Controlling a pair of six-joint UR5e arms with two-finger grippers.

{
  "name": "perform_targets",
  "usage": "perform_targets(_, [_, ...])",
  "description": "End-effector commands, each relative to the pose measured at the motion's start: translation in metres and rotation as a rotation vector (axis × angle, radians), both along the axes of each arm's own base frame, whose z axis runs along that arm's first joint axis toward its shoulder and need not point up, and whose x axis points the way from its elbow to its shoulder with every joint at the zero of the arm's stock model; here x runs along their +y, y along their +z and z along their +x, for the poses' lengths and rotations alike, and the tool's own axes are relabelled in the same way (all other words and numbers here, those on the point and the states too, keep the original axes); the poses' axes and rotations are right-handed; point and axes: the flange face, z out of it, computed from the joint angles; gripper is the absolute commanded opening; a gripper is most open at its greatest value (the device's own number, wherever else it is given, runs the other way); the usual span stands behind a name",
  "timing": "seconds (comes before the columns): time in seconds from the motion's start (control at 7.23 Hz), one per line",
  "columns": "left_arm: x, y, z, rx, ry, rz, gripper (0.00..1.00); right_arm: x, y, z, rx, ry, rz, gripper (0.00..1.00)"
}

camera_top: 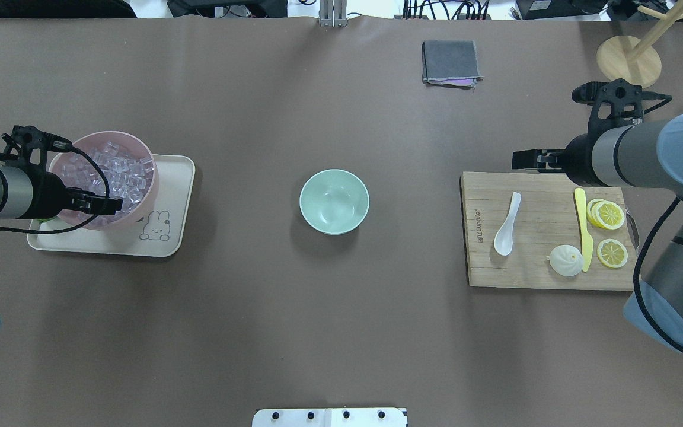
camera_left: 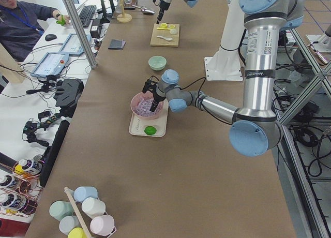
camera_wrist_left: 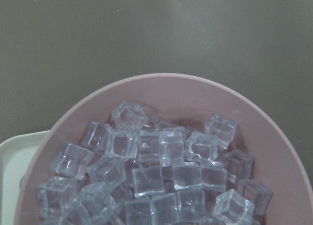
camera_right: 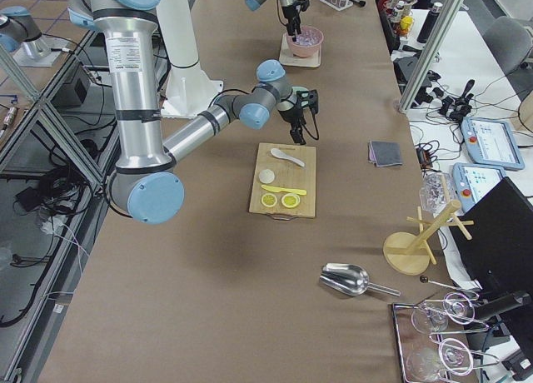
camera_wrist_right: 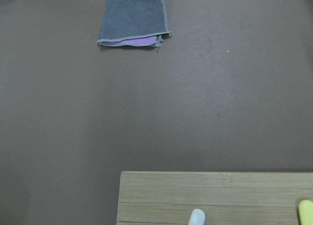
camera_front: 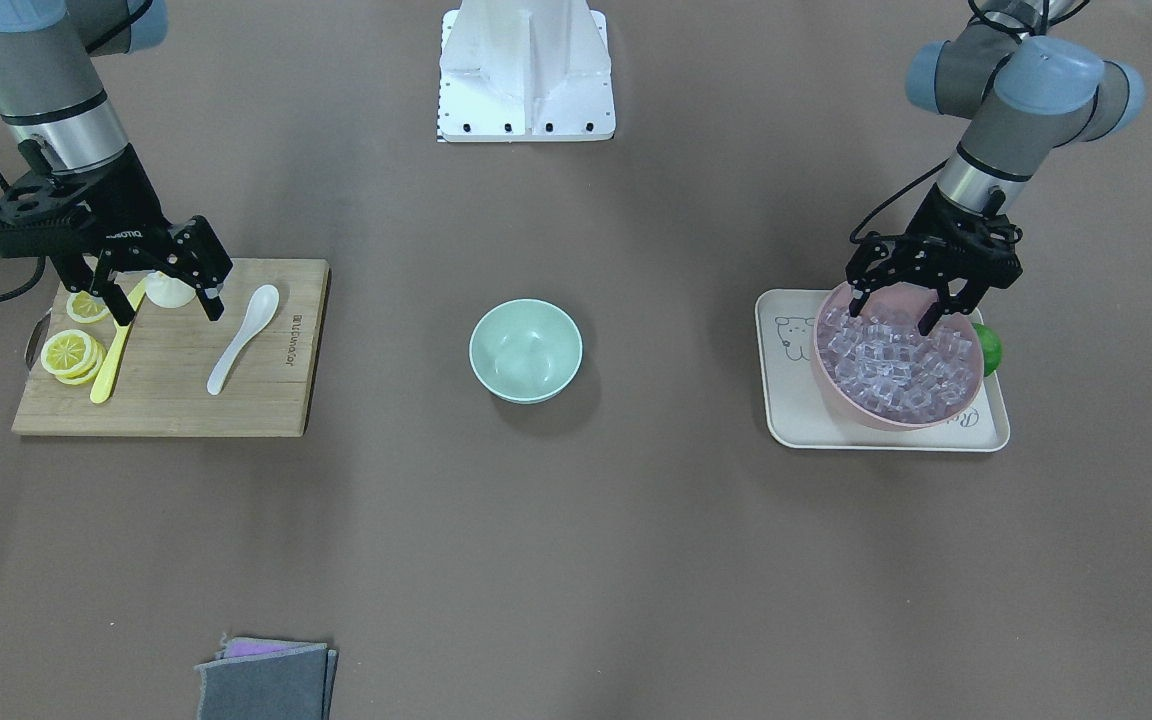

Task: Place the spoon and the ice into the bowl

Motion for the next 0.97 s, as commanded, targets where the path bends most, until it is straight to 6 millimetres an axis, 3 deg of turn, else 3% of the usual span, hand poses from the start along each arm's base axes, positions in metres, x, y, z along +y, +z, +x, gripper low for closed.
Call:
perform_targets(0.0, [0.0018,0.0056,-0.0001,-0.01,0.005,-0.004,0.9,0.0,0.0,-0.0002,0.001,0.001,0.002,1.0])
perform_targets(0.83, [0.0011,0.0109,0.0,-0.031,0.017,0.012,0.85,0.0015,0.0007,-0.0031,0.002,-0.005,0.001,1.0])
